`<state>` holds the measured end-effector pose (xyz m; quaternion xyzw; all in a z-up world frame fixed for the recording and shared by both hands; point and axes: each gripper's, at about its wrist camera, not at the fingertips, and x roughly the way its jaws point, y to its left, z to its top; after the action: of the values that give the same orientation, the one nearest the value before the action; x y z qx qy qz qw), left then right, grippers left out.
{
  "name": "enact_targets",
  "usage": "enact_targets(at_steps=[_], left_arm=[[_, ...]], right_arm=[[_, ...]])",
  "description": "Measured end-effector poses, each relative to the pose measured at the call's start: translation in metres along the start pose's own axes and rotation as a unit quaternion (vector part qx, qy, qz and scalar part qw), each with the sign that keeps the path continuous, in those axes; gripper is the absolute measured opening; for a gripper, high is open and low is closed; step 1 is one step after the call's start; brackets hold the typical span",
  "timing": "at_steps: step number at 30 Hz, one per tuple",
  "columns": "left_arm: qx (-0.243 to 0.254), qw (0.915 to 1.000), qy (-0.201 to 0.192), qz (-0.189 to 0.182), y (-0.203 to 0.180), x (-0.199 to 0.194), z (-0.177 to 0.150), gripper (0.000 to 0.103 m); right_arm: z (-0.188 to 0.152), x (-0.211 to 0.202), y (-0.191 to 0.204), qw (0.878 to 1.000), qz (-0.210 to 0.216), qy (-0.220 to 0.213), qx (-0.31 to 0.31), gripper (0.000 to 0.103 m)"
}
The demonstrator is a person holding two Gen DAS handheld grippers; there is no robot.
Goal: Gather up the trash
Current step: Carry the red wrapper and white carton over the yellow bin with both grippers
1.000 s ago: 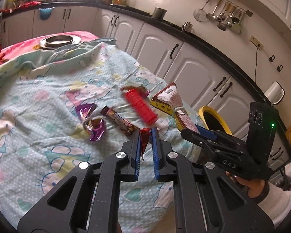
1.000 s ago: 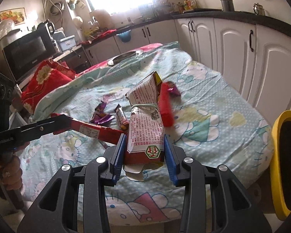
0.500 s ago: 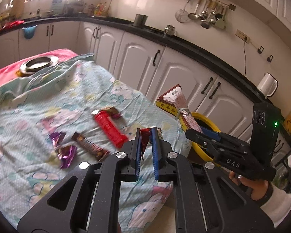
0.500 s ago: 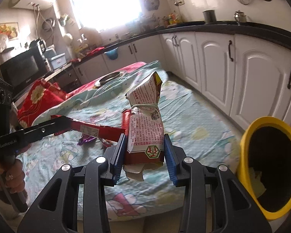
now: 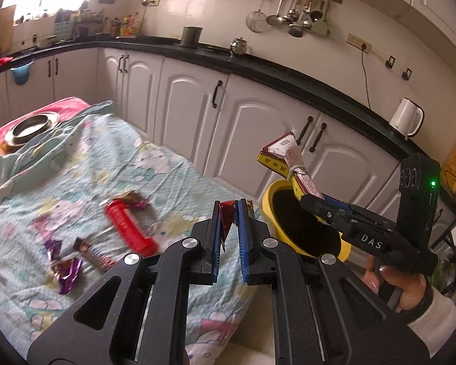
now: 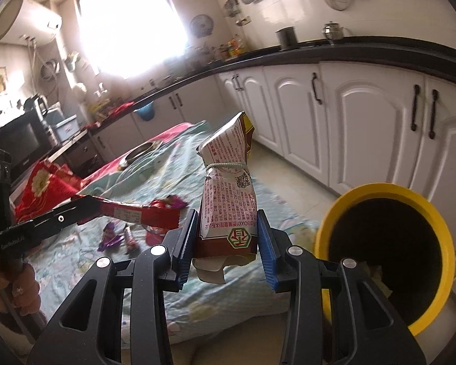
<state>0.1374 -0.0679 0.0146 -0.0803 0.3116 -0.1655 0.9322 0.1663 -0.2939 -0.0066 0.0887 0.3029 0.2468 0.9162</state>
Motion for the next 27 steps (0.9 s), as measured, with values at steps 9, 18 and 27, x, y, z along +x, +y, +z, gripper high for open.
enact_targets(at_steps=[9,18,27], left_arm=[[0.009,0.9998,0.003,-0.017,-0.021,0.023,0.009,0.006],[0.014,0.9992,0.006,-0.036,-0.042,0.040,0.013,0.006],[0.031,0.9981,0.016,-0.050,-0.067,0.061,0.012,0.006]], right_arm=[[0.004,-0.019,-0.034,0.999,-0.029,-0.022,0.029,0.036],[0.003,-0.035,-0.069,0.996,-0.057,-0.036,0.060,0.036],[-0.007,-0.049,-0.100,0.991,-0.087,-0.044,0.090,0.036]])
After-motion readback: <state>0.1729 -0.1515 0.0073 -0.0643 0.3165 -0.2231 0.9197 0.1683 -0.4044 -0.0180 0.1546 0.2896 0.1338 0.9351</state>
